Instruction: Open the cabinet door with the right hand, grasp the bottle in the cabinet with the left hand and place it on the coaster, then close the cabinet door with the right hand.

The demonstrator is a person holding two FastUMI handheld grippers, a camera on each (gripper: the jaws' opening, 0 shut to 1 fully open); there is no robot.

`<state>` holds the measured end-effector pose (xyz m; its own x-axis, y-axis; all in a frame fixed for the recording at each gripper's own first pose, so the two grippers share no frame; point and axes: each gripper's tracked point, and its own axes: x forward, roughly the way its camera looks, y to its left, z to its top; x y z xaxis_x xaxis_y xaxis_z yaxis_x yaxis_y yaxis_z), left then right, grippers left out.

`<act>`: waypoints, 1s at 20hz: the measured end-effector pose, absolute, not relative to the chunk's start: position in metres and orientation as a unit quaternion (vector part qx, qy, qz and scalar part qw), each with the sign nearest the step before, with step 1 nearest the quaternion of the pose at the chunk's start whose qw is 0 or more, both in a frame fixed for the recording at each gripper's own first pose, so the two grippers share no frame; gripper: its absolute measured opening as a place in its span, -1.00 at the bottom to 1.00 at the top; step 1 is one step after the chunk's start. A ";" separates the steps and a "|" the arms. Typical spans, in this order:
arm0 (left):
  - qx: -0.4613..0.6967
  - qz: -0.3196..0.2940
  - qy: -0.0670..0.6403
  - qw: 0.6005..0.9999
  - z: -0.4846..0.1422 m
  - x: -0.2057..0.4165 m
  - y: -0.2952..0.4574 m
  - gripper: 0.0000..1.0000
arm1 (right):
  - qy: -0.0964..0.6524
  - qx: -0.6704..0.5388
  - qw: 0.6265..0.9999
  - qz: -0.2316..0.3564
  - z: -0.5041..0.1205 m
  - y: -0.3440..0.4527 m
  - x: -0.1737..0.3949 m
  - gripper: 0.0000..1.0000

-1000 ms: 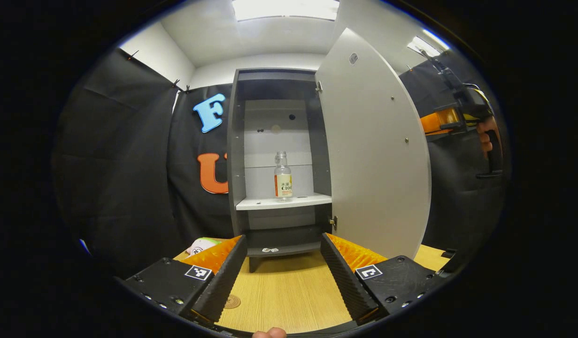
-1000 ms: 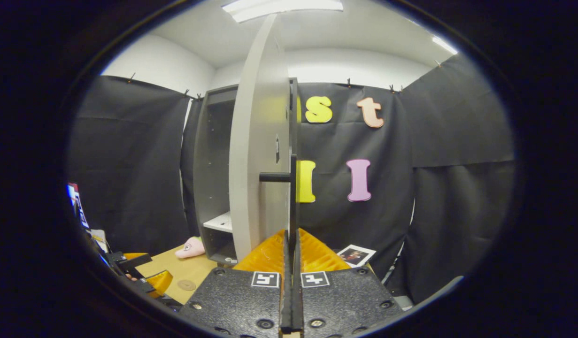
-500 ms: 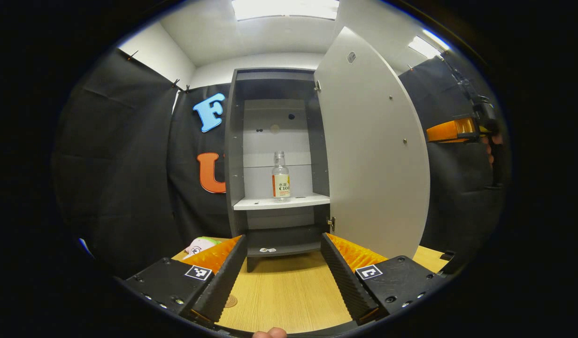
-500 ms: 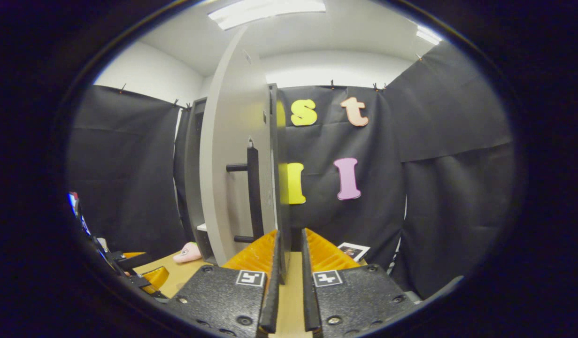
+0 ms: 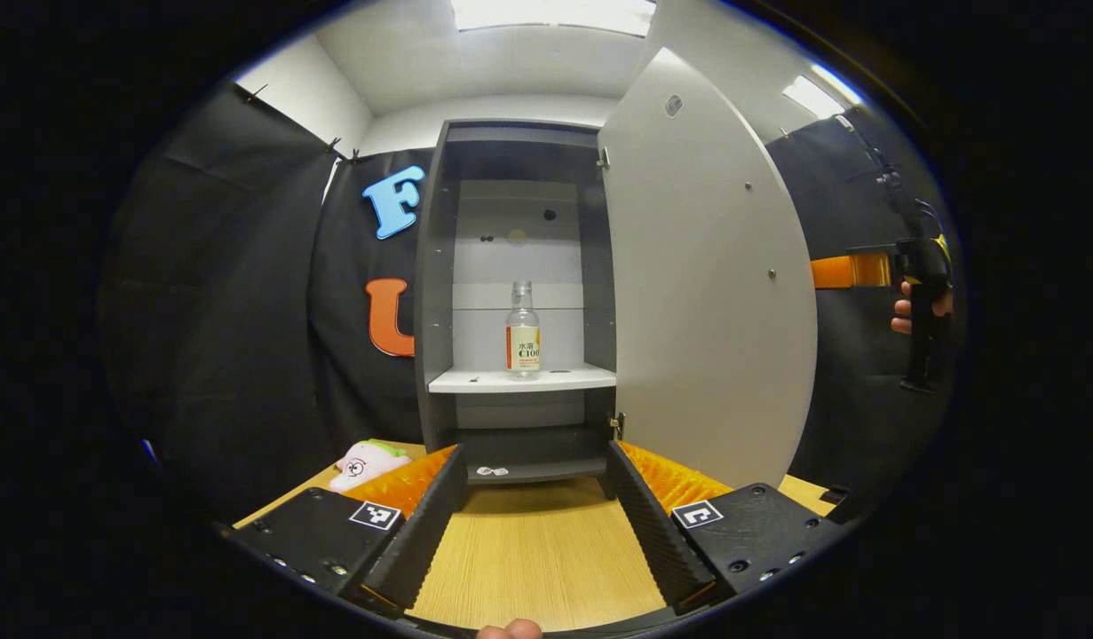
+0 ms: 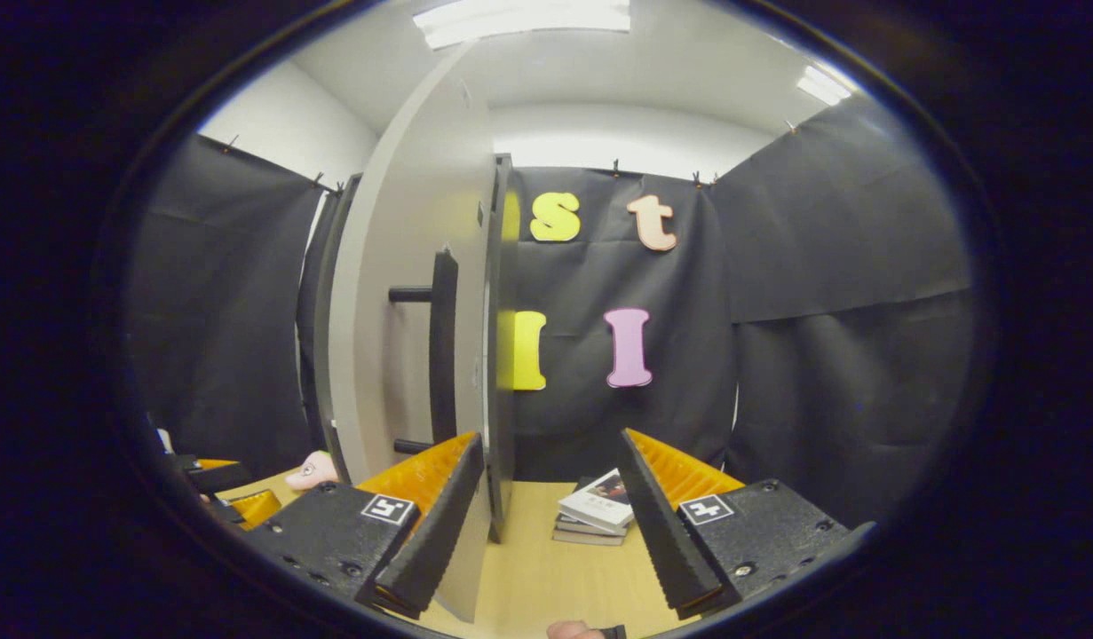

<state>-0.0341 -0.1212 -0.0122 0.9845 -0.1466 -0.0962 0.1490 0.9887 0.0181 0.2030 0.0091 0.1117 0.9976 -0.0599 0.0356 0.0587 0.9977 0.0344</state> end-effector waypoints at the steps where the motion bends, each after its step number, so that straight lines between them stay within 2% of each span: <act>1: 0.012 -0.077 0.042 0.996 -0.007 -0.028 -0.123 0.90 | -0.016 0.022 0.999 -0.027 0.110 0.008 0.204 0.87; 4: 0.016 -0.085 0.016 0.996 0.014 0.002 -0.126 0.90 | -0.015 0.031 0.999 -0.022 0.109 0.007 0.206 0.87; 5: 0.018 -0.091 0.009 0.996 0.023 0.016 -0.128 1.00 | -0.015 0.032 0.999 -0.021 0.108 0.008 0.206 0.87; 6: 0.014 -0.095 0.003 0.995 0.031 0.029 -0.130 0.90 | -0.014 0.032 0.999 -0.021 0.108 0.008 0.206 0.87; 7: 0.007 -0.099 -0.005 0.995 0.040 0.045 -0.131 1.00 | -0.015 0.029 0.999 -0.023 0.108 0.007 0.206 0.87; 8: 0.001 -0.100 -0.011 0.995 0.050 0.062 -0.131 0.90 | -0.016 0.026 0.999 -0.024 0.109 0.006 0.205 0.87; 9: -0.001 -0.100 -0.020 0.995 0.060 0.080 -0.129 0.90 | -0.016 0.022 0.999 -0.025 0.109 0.007 0.206 0.87; 10: -0.001 -0.096 -0.029 0.995 0.070 0.101 -0.126 1.00 | -0.016 0.019 0.999 -0.025 0.109 0.007 0.206 0.87; 11: -0.004 -0.095 -0.033 0.995 0.076 0.120 -0.125 0.90 | -0.015 0.018 0.999 -0.026 0.109 0.007 0.207 0.87; 13: -0.014 -0.100 -0.030 0.994 0.083 0.159 -0.126 0.90 | -0.009 0.018 0.999 -0.029 0.108 0.006 0.207 0.87; 14: -0.016 -0.101 -0.030 0.994 0.087 0.177 -0.127 1.00 | -0.009 0.019 0.999 -0.031 0.109 0.006 0.207 0.87; 15: -0.011 -0.098 -0.033 0.995 0.091 0.195 -0.125 0.90 | -0.009 0.019 0.999 -0.032 0.109 0.005 0.207 0.87; 20: 0.009 -0.098 -0.027 0.995 0.086 0.260 -0.131 0.90 | -0.004 0.014 0.999 -0.044 0.109 0.002 0.213 0.87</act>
